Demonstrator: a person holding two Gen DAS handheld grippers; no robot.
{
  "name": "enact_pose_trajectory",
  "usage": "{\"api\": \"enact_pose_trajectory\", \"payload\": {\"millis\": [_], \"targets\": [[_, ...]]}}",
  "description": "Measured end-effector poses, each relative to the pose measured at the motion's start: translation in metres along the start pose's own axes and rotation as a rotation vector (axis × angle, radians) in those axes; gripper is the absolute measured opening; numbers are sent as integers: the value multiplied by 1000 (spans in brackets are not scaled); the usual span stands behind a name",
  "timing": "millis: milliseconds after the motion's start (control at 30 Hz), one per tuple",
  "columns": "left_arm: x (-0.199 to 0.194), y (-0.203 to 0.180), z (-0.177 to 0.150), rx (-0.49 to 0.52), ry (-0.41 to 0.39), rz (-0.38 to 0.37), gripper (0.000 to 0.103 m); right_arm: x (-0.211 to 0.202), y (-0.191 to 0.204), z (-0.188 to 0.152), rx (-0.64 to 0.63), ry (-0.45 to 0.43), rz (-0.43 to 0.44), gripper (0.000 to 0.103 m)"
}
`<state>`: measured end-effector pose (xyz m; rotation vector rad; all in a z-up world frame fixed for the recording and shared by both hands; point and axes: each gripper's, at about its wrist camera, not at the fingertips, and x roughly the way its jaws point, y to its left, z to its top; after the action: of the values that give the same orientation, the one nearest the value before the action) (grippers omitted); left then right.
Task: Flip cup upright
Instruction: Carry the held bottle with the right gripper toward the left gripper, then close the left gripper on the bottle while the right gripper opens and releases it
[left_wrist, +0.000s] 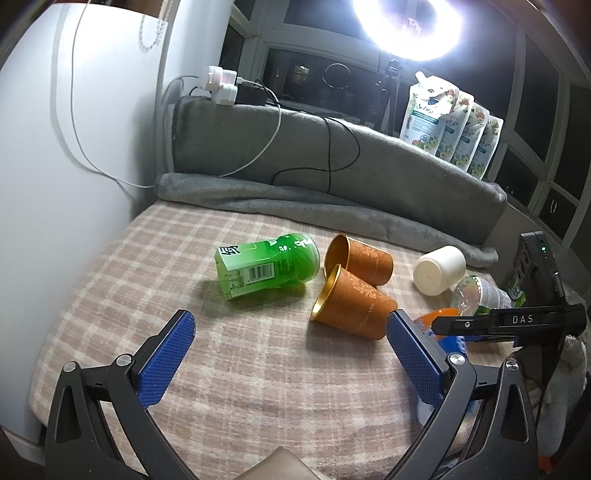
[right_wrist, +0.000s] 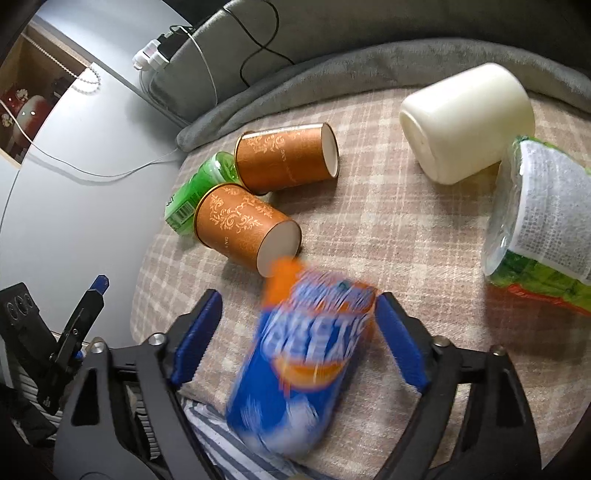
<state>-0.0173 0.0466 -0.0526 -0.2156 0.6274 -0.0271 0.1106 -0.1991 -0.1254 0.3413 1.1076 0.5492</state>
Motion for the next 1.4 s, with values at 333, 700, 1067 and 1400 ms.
{"api": "enact_pose_trajectory", "payload": {"millis": [333, 700, 1067, 1400], "targets": [[20, -13, 0, -5, 117, -149, 102, -38, -2, -18, 7, -124, -27, 88], [79, -46, 9, -57, 446, -466, 92, -79, -35, -56, 127, -224, -57, 88], [128, -73, 3, -62, 629, -500, 80, -87, -60, -71, 195, -236, -56, 88], [146, -90, -1, -21, 675, -495, 76, -84, -67, -72, 214, -230, -44, 88]]}}
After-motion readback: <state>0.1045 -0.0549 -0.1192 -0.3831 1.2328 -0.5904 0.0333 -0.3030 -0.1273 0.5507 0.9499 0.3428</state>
